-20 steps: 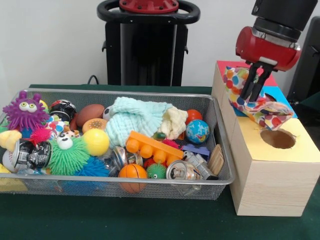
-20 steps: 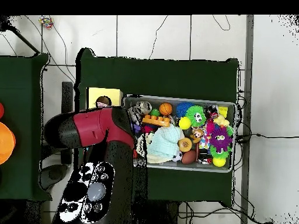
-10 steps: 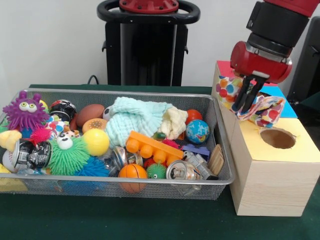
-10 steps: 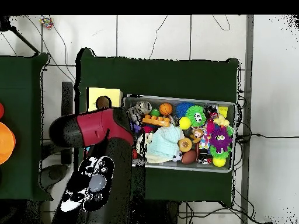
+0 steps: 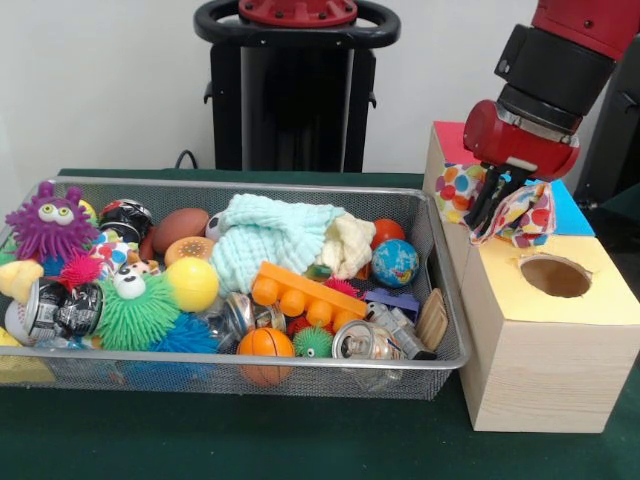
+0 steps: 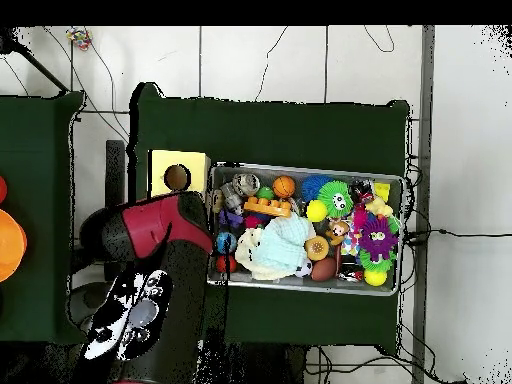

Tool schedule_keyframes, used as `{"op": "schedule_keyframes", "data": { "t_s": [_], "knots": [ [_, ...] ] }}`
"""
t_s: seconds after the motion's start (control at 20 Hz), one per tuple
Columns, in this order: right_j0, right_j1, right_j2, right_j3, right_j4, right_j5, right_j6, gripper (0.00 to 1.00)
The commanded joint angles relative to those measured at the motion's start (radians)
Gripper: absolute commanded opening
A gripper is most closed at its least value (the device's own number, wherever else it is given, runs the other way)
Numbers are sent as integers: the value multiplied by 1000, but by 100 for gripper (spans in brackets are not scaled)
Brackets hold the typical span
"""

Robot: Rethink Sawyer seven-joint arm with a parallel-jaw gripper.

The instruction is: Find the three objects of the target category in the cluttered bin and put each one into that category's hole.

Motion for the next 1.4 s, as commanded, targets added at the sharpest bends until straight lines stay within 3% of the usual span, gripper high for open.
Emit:
{"op": "schedule_keyframes", "data": {
  "t_s": [0.05, 0.55, 0.75, 0.9, 1.1, 1.4],
  "knots": [
    [44, 68, -42, -52, -74, -15, 152, 0],
    [31, 54, -27, -59, -40, 9, 124, 0],
    [-18, 7, 80, -8, 83, 49, 153, 0],
    [3, -10, 84, -47, 126, 143, 164, 0],
    [-14, -33, 81, -86, 147, 238, 103, 0],
    [-55, -46, 87, -83, 145, 234, 44, 0]
  ]
}}
